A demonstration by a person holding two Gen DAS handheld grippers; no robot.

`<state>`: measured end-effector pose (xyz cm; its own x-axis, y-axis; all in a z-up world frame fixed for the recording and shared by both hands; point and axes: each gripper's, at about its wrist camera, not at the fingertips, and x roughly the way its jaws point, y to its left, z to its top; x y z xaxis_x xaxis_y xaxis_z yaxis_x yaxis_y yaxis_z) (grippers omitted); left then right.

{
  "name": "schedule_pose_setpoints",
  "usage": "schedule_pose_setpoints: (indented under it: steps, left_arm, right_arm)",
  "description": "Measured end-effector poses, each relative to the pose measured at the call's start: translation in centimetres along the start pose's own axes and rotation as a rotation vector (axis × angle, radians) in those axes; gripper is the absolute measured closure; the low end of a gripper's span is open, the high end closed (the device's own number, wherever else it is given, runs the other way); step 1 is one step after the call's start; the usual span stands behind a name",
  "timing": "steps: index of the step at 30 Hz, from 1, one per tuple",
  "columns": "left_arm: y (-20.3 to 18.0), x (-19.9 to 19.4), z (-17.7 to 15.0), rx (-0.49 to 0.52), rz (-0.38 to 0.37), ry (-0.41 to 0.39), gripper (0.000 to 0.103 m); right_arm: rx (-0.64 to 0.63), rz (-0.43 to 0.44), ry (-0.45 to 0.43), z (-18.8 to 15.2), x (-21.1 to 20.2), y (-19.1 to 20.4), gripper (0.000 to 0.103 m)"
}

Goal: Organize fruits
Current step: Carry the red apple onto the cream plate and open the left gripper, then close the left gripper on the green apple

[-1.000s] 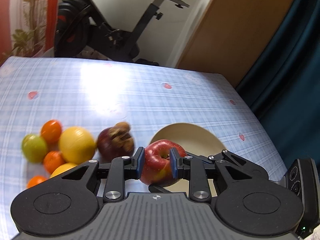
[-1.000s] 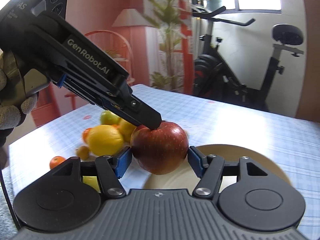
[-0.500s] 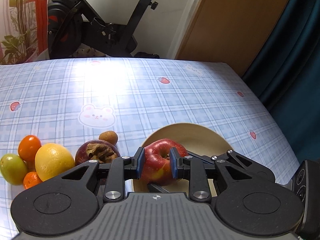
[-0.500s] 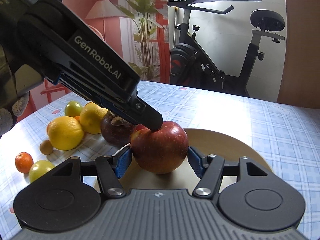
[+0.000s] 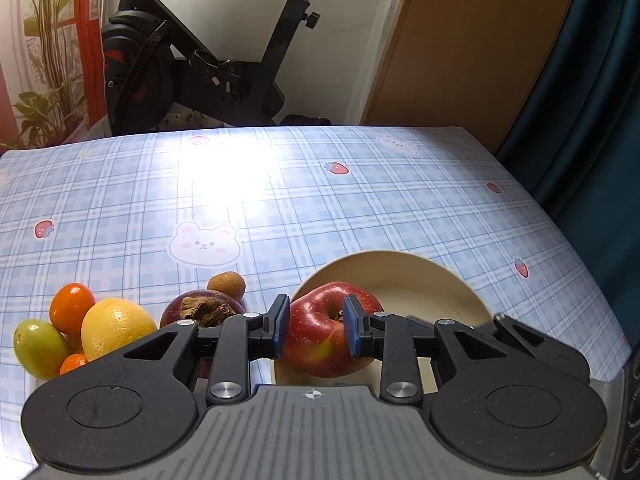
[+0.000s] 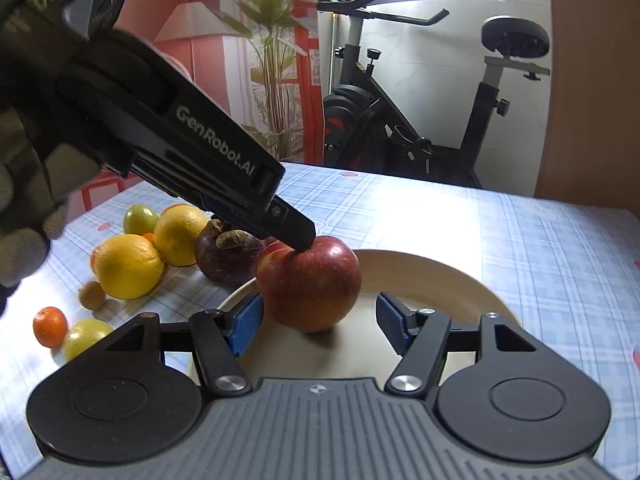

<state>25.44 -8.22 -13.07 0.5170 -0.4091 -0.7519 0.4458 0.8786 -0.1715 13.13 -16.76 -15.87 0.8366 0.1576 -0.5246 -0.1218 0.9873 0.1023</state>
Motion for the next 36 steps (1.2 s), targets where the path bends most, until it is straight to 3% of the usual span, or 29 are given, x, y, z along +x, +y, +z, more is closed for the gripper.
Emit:
schedule_pose_setpoints:
  steps: [7,12,21,26,36]
  left_arm:
    - [0.3,-2.6,-0.5,0.008,0.005,-0.044,0.071]
    - [2.7,-6.9,-2.3,-0.070,0.001,-0.096,0.071]
    - [8.3,-12.8,-8.0,-0.202,0.143,-0.128,0.072]
    - [9.5,-13.1,-9.4,-0.249,0.134,-0.108,0.072]
    - [7.5,-10.3,-10.9,-0.140,0.053,-0.044,0.073]
  right_arm:
    - [0.010,0.031,-0.020,0.4,-2.0,0.9,0.037]
    - [0.005,0.061,-0.037,0.7,-3.0,1.7,0.037]
    - [-0.006,0.159,0.007,0.3,-2.9,3.9,0.037]
    - [-0.075,0.214,0.053,-0.3,-2.5,6.2,0.037]
    - [-0.167,0.305,0.180,-1.3,-0.3,8.7,0.037]
